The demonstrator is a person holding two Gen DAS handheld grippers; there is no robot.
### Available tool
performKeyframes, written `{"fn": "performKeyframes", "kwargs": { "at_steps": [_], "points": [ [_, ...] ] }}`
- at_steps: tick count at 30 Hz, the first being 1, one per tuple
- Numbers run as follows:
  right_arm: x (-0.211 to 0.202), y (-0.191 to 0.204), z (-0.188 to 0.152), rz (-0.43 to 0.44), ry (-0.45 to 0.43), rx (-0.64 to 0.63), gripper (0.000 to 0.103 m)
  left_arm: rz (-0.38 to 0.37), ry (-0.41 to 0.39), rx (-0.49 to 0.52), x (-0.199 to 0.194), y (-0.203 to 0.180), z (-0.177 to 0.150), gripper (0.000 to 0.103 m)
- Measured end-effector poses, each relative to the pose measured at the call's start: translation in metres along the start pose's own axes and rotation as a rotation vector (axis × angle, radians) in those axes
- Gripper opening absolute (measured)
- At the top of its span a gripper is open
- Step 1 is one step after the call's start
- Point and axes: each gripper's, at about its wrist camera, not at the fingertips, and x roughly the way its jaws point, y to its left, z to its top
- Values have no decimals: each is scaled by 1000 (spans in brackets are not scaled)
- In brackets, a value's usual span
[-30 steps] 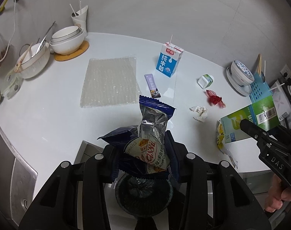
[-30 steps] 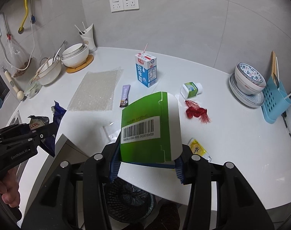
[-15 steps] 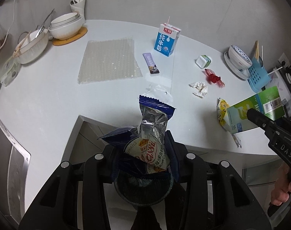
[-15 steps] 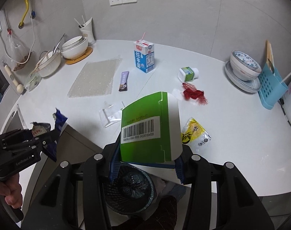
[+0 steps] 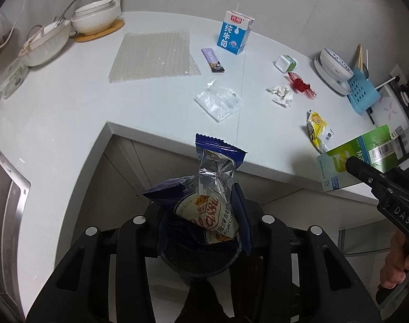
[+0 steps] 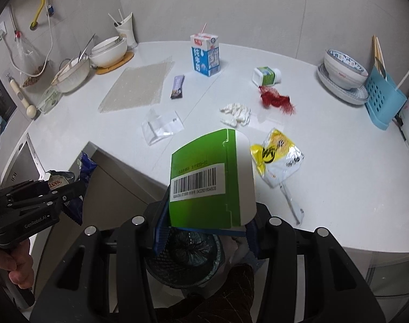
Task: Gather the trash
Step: 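Carry the wrapper and green carton down over the mesh wastebasket with both tools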
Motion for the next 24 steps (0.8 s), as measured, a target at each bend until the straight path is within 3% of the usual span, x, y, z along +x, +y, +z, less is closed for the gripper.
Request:
{"fn": "performKeyframes", "kwargs": {
  "at_steps": [15, 24],
  "points": [
    [48, 15, -62, 52, 138, -2, 44, 18, 55, -15, 38, 8, -54, 41],
    [81, 15, -89, 25, 210, -16, 44, 31, 99, 2, 72, 5, -77, 41]
  ]
}}
